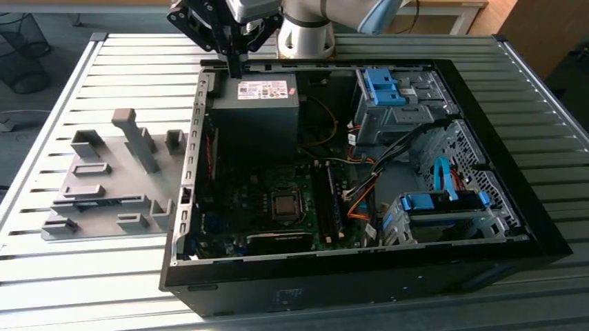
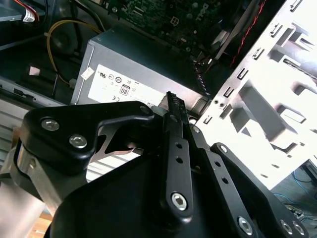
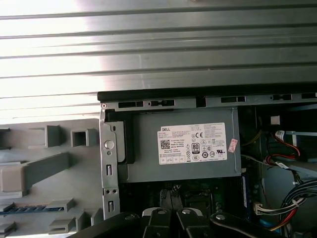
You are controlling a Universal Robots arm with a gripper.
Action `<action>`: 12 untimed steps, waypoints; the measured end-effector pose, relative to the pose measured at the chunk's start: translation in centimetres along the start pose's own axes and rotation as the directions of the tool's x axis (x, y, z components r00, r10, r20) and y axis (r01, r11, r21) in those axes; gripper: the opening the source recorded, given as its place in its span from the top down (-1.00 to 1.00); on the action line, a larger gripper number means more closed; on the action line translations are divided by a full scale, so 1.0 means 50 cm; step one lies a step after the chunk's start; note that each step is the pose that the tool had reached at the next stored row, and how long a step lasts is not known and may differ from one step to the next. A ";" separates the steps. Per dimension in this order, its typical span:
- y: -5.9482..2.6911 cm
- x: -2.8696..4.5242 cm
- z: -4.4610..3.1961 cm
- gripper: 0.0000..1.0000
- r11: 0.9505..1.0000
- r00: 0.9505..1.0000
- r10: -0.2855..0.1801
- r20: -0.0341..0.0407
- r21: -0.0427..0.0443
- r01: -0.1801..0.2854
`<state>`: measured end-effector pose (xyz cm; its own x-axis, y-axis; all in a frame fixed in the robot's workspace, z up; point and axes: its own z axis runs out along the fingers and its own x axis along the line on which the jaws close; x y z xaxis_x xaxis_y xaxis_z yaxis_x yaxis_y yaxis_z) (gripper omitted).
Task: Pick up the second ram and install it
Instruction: 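Reach for the second ram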
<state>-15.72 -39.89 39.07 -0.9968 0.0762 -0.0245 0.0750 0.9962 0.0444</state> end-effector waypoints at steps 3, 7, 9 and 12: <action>0.000 0.002 0.000 0.80 1.000 1.000 0.000 0.000 0.000 0.000; 0.000 0.004 0.000 0.80 1.000 1.000 0.000 0.000 0.000 0.000; 0.000 0.005 0.000 0.80 1.000 1.000 0.000 0.000 0.000 0.000; -0.001 0.006 0.001 0.80 1.000 1.000 0.000 0.000 0.000 0.000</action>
<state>-16.03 -39.89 39.04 -0.9968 0.0762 -0.0245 0.0751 0.9962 0.0443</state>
